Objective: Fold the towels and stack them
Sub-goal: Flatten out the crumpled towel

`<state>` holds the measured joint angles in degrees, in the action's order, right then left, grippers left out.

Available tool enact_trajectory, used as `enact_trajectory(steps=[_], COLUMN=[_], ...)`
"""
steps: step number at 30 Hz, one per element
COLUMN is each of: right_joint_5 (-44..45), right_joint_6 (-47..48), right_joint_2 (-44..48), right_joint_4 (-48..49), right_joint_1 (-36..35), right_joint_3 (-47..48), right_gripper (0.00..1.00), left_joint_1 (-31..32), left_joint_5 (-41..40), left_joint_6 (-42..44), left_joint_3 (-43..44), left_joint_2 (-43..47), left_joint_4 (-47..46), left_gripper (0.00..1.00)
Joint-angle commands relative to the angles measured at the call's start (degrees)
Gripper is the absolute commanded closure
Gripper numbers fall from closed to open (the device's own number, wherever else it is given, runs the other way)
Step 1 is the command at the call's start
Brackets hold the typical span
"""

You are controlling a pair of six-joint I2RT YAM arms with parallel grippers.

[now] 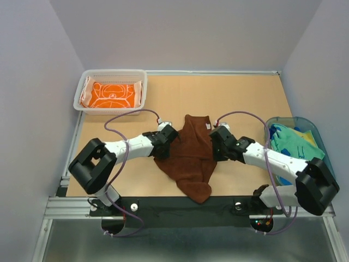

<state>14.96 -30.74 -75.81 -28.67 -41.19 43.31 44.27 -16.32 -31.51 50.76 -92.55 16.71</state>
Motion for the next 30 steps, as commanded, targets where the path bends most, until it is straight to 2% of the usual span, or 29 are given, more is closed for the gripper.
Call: enact_trajectory(steps=[1,5,6,8,12,16,22,30], right_joint_5=[-4.84,-4.95,-3.98,-2.93,-1.51,-2.57,-5.90,-5.21], right_joint_6=[-4.06,-1.00,-0.20,2.25,7.97,14.82,19.58,19.23], right_joint_2=[5.93,6.29,5.07,3.57,-1.96,-6.35,-19.10,-32.36], right_joint_4=[-6.75,-8.68,-8.95,-9.13,-8.16,-3.60,2.47,6.95], right_joint_1=[0.41,0.41,0.50,1.02,6.37,8.58,10.07,10.51], right_joint_3=[-1.56,2.47,4.92,7.83,15.38,22.33,31.21,36.05], right_gripper=[0.91,0.83,0.77,0.74,0.62,0.61,0.61,0.61], left_joint_1=[4.85,10.91,12.06,12.07,10.49,6.54,0.82,0.64], left_joint_5=[7.06,13.49,14.29,13.51,6.05,4.02,5.86,5.68], left_joint_6=[-4.07,-8.38,-9.27,-10.41,-12.53,-11.83,-6.82,-2.77], left_joint_3=[-5.05,-10.14,-10.51,-11.12,-10.07,-9.46,-6.56,-1.72], left_joint_2=[7.01,12.82,15.19,17.66,23.28,24.96,18.57,8.10], left_joint_4=[7.99,6.24,5.62,5.53,6.32,2.55,-4.22,-5.81], left_gripper=[0.65,0.64,0.62,0.58,0.42,0.35,0.35,0.40])
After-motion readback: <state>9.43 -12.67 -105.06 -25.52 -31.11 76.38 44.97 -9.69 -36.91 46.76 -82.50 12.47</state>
